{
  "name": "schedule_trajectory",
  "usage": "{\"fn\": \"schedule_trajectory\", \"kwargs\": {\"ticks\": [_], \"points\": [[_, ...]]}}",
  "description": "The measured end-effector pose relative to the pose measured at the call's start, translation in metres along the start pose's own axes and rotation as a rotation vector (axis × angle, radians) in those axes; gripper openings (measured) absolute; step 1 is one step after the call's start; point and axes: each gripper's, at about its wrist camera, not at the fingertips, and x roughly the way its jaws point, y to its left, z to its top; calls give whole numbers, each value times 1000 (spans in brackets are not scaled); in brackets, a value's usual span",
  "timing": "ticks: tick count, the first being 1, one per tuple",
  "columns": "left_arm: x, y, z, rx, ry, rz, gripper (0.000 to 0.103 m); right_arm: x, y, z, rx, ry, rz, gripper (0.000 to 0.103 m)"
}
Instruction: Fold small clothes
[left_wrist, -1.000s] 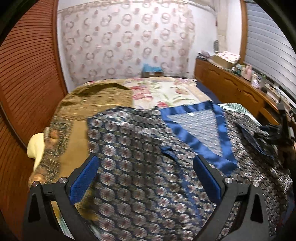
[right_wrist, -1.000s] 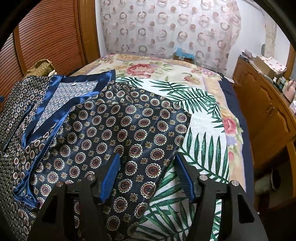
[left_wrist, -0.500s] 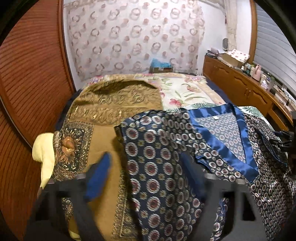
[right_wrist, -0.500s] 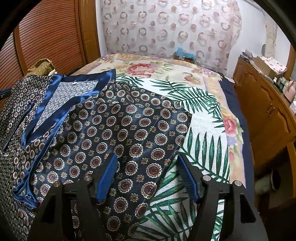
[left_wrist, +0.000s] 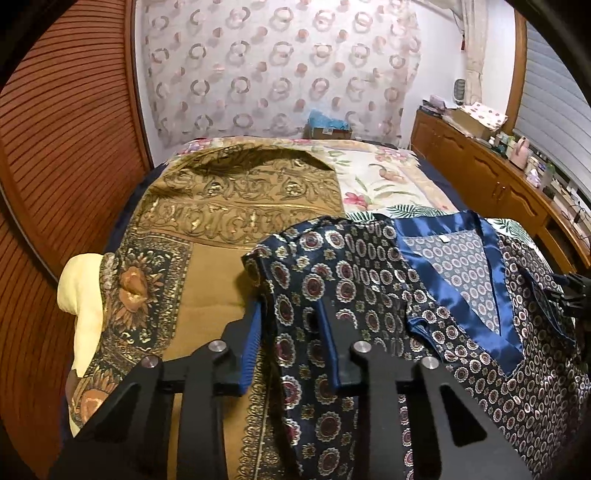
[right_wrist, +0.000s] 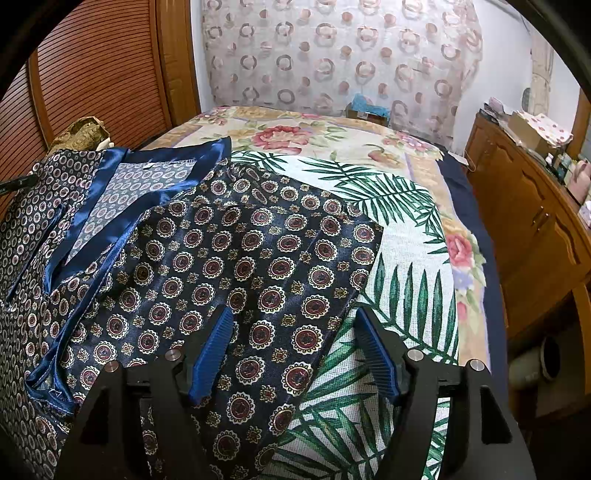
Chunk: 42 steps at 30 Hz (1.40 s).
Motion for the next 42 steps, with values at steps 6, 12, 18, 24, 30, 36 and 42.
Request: {"fn": "schedule_trajectory", "kwargs": {"ticks": [6, 12, 18, 24, 30, 36, 42], "points": [[1, -3, 0, -6, 0, -9, 28, 0, 0, 0, 0, 0, 0, 71], [-11, -23, 0, 77, -45, 13, 5, 0, 0, 0, -1, 0, 0, 71], [-22, -36, 2, 111, -78, -2, 4, 0, 0, 0, -1, 0, 1, 71], [-21, -44, 1, 125, -78, -21, 4, 1, -3, 1, -2, 2, 12, 72], [-16, -42, -2, 120, -73, 5, 4, 9, -18, 13, 25, 25, 15, 72], [-14, -38, -6, 106, -64, 3, 4, 20, -22, 28, 13, 46, 8, 72], [-26, -52, -9, 111, -73, -21, 4, 29, -19, 39, 12, 43, 33, 34]]}}
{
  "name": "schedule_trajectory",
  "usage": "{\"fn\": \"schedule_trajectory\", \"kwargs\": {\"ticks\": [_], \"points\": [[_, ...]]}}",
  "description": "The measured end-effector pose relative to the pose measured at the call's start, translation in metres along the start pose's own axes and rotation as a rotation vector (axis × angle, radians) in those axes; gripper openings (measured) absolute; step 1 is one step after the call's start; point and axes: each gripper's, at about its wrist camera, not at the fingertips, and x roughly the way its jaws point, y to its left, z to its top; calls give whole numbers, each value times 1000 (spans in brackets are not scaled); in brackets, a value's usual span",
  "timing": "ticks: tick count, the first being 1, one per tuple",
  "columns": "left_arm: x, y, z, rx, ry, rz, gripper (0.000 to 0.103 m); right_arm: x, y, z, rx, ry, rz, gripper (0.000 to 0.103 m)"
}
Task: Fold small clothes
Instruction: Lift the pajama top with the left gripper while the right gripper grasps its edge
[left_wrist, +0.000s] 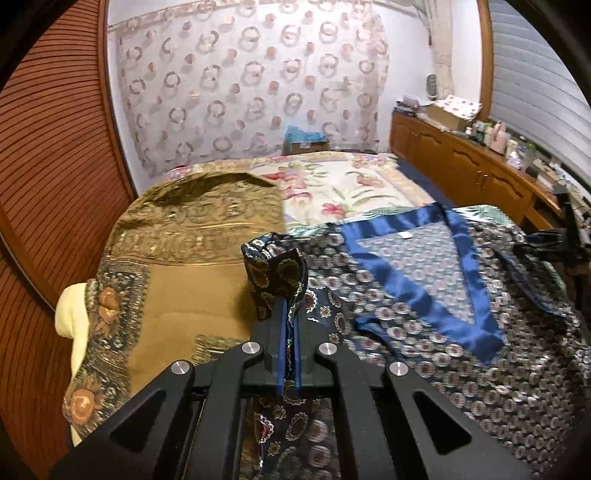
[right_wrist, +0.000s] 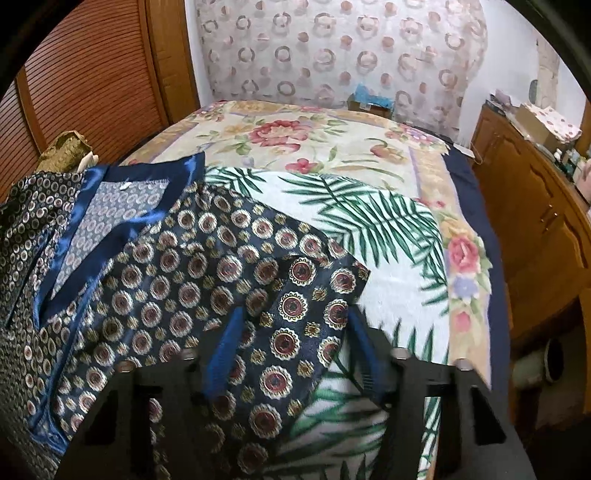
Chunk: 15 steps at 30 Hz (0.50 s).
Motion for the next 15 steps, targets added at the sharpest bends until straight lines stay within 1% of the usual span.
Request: {"fn": "schedule_trajectory", "kwargs": {"ticks": [1, 2, 3, 5, 7, 8, 10, 12, 15], "points": [[-3, -5, -1, 6, -5, -8, 3, 0, 3, 1, -1, 4, 14, 23], [-7, -9, -2, 11, -8, -17, 3, 1, 5, 2, -5, 8, 18, 9], [-11, -13, -4, 14, -15, -26, 3, 1, 10, 1, -18, 10, 8, 6], [-20, -19, -7, 18, -30, -36, 2, -4, 17, -1, -37, -4, -24, 4], [-34, -24, -10, 20, -49, -51, 2, -15, 21, -2, -29, -40, -25, 3], [-40, -24, -12, 22, -55, -55, 2, -25, 24, -3, -23, -71, -19, 3], [-54, -26, -15, 28, -71, -40, 2, -45, 31, -8, -22, -123, -11, 3], [-73, -25, -21, 13, -97, -46, 2, -69, 39, -14, -30, -175, -17, 3], [-97, -24, -32, -1, -129, -44, 2, -99, 49, -26, -37, -225, -8, 3]]}}
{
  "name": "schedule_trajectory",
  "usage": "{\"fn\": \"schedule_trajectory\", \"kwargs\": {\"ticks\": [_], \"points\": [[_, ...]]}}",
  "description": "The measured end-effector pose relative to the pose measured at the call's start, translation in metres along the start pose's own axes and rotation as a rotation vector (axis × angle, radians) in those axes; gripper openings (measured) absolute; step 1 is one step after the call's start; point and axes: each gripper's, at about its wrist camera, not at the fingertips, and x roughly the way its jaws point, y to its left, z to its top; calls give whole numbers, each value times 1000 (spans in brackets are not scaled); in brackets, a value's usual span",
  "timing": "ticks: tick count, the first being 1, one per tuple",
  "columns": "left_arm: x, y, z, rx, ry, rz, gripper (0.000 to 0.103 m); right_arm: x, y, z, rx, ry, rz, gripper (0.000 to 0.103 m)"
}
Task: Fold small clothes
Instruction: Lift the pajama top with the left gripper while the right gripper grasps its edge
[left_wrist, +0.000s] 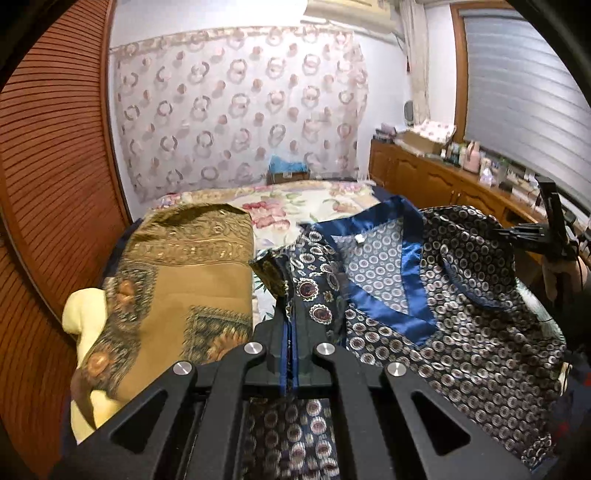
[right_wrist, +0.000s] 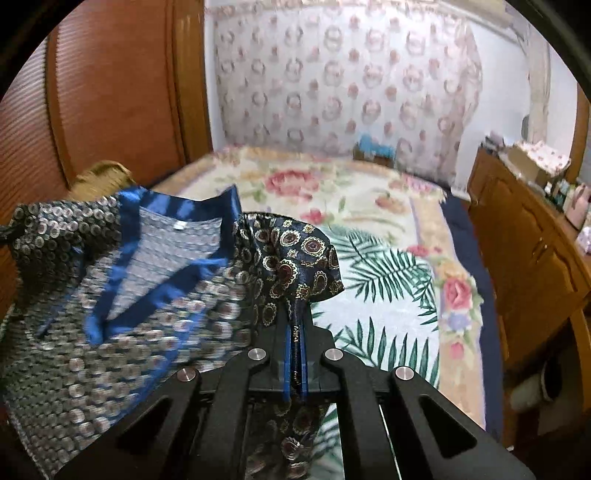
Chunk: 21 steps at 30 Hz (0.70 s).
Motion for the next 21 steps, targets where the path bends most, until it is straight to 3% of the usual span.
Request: {"fn": "schedule_trajectory", "kwargs": {"ticks": [10, 17, 21], "points": [[-99, 3, -54, -52, -71, 20, 2, -110, 35, -65, -2, -81, 17, 3], [-146, 20, -116, -134, -34, 44, 2, -164, 48, -137, 39, -59, 68, 3], [-156, 28, -129, -156, -19, 67, 2, -191, 48, -164, 59, -47, 80, 3]]}}
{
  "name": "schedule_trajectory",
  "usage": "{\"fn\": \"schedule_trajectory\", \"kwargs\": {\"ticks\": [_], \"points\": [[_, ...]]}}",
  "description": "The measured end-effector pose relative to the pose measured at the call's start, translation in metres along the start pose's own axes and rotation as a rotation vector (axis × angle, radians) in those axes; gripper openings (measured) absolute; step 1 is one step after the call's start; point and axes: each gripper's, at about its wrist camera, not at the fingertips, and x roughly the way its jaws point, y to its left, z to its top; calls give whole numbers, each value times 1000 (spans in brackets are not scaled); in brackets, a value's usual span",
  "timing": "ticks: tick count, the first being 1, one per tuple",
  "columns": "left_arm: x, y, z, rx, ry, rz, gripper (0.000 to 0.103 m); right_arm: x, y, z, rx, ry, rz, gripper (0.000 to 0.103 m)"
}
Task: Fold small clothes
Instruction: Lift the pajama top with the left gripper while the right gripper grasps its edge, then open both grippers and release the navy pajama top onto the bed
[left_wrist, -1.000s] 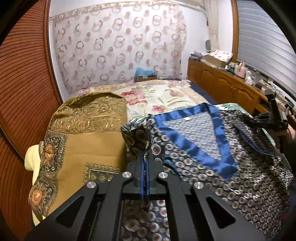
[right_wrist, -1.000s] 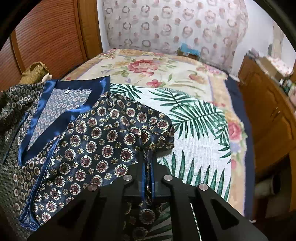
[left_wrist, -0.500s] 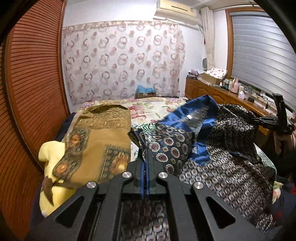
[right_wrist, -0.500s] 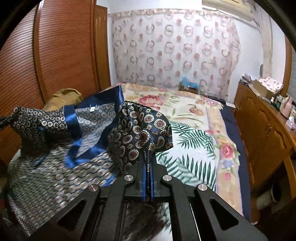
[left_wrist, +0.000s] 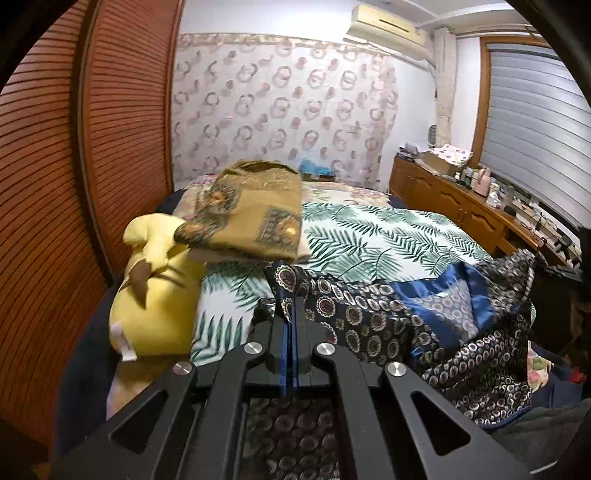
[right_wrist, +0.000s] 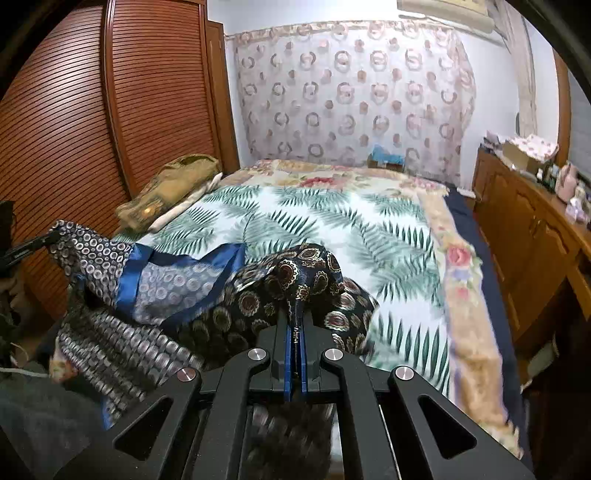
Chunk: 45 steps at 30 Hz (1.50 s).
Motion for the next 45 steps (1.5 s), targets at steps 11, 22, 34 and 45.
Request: {"fn": "schedule_trajectory", "kwargs": {"ticks": [11, 22, 34, 45], "points": [[1, -6, -8, 62, 63, 16, 3, -13, 3, -21, -16, 126, 33, 3], [0, 1, 16, 46, -29, 20, 62, -14, 1, -3, -23, 77, -28, 25], [81, 25, 30, 33, 90, 43, 68, 22, -10, 12, 31, 22, -87, 55], [119, 32, -4, -13, 250, 9, 68, 72, -32, 8, 94, 86, -80, 55]]}}
